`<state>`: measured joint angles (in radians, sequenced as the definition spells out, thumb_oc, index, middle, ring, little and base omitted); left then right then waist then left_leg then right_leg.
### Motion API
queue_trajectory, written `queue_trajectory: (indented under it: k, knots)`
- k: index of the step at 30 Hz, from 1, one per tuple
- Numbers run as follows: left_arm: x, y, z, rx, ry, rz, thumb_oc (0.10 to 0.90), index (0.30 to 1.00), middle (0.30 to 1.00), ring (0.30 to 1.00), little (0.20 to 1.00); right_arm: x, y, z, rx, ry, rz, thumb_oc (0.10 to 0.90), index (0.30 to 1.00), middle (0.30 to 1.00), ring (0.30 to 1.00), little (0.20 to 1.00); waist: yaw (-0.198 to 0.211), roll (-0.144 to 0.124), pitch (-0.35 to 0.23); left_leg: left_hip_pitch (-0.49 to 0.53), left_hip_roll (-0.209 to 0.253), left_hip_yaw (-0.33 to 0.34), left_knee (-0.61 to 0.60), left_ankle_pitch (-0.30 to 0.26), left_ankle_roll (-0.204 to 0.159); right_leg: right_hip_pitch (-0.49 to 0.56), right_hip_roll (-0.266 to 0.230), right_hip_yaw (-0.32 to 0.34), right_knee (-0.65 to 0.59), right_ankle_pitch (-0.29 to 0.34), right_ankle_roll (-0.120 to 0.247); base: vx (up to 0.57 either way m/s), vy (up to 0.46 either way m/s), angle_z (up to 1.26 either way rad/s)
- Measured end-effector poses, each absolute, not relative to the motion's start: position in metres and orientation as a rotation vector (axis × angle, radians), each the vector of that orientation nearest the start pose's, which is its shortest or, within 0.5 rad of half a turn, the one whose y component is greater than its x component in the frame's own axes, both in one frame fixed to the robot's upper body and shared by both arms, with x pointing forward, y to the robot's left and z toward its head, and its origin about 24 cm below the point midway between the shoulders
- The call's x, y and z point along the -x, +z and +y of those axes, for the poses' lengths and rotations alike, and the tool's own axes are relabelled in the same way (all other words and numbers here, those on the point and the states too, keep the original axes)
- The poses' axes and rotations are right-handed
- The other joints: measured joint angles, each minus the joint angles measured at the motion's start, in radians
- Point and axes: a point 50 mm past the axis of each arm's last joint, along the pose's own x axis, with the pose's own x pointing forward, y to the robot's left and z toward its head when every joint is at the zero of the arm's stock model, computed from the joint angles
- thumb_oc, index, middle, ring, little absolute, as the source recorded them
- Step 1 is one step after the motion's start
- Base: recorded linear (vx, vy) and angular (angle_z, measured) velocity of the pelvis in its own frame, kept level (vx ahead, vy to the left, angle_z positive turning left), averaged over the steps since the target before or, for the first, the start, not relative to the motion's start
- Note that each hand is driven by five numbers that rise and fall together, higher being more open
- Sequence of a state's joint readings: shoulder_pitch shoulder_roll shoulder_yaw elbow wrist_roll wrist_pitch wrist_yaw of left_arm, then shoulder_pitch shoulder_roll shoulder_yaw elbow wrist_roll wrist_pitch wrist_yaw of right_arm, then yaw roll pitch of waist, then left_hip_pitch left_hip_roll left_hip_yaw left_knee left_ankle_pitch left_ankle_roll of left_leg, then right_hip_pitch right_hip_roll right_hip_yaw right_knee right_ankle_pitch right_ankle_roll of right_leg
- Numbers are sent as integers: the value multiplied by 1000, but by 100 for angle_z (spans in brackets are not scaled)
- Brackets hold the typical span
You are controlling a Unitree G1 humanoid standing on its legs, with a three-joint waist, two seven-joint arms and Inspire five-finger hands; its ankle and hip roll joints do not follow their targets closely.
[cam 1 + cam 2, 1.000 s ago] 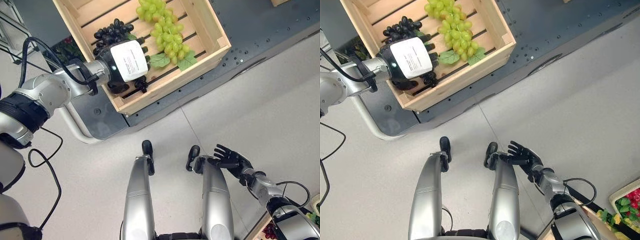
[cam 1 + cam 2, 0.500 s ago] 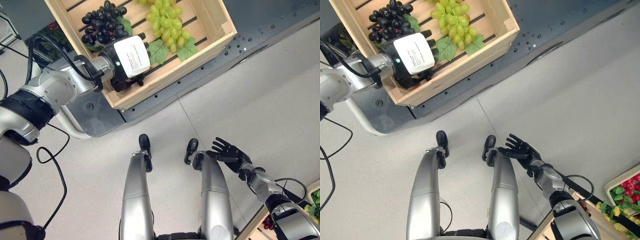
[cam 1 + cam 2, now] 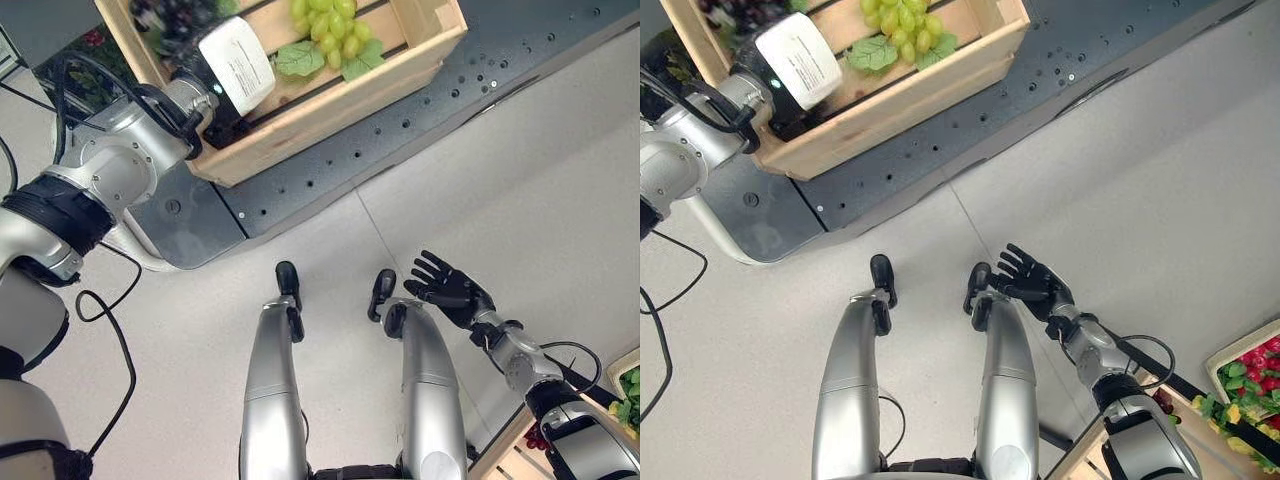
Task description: Pick up the fruits from the basket on one side to the basket on the other side
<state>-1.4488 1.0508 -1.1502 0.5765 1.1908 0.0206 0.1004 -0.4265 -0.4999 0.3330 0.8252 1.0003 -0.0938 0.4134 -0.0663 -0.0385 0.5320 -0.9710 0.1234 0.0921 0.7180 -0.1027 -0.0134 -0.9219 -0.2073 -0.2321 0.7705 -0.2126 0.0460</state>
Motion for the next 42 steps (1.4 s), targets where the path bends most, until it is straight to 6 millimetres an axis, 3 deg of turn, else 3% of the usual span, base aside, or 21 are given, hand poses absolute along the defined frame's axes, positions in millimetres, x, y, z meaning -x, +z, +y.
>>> queue_trajectory:
  k: [7, 12, 20, 27, 33, 36, 41, 42]
  knots:
    - [-382, 314, 215, 3448, -303, 592, 400, 300, 300, 300, 300, -310, 9, -225, -422, 261, 237, 800, 900, 900, 900, 900, -4, 0, 0, 8, 0, 2, 4, -3, 5, 11, -1, 1, -2, 2, 3, 0, 0, 0]
    - [-384, 303, 227, 3451, -289, 599, 400, 300, 300, 300, 300, -308, 6, -225, -427, 257, 246, 800, 900, 900, 900, 900, -21, 0, 0, 37, 2, 8, 1, -6, 9, 40, 0, 1, -15, 9, 4, 8, -5, -3]
    - [-378, 279, 250, 3541, -213, 772, 400, 300, 300, 300, 300, -287, -20, -218, -477, 239, 322, 800, 900, 900, 900, 900, -17, -1, 0, 160, -1, 27, -41, -7, 11, 155, 0, 7, -55, 13, 10, 2, 0, 0]
    - [-368, 255, 260, 3882, -265, 1237, 400, 300, 300, 300, 300, -272, -37, -212, -515, 227, 379, 800, 900, 900, 900, 900, 10, -1, 0, 355, -8, 47, -106, -8, 12, 336, 1, 13, -116, 19, 22, 34, 3, -3]
    - [-358, 227, 265, 4080, -239, 1440, 400, 300, 300, 300, 300, -260, -48, -206, -529, 230, 418, 800, 900, 900, 900, 900, 27, -2, -1, 510, -17, 67, -173, -4, 10, 471, 1, 32, -175, 26, 33, 9, 1, -7]
    - [-354, 224, 265, 4126, -318, 1608, 400, 300, 300, 300, 300, -253, -54, -203, -523, 234, 448, 800, 900, 900, 900, 900, 31, -2, -1, 551, -19, 74, -204, 0, 7, 507, 1, 34, -198, 28, 35, 7, -7, -1]
    - [-348, 220, 267, 4190, -602, 1887, 400, 300, 300, 300, 300, -241, -66, -199, -523, 234, 494, 800, 900, 900, 900, 900, 31, 0, -2, 617, -23, 83, -258, 8, 10, 571, 7, 33, -255, 43, 50, 19, -36, -2]
    - [-349, 223, 265, 4177, -712, 2011, 400, 300, 300, 300, 300, -236, -69, -199, -524, 228, 506, 800, 900, 900, 900, 900, 33, 0, -2, 634, -26, 84, -275, 13, 11, 586, 7, 31, -269, 48, 52, 11, -38, -1]
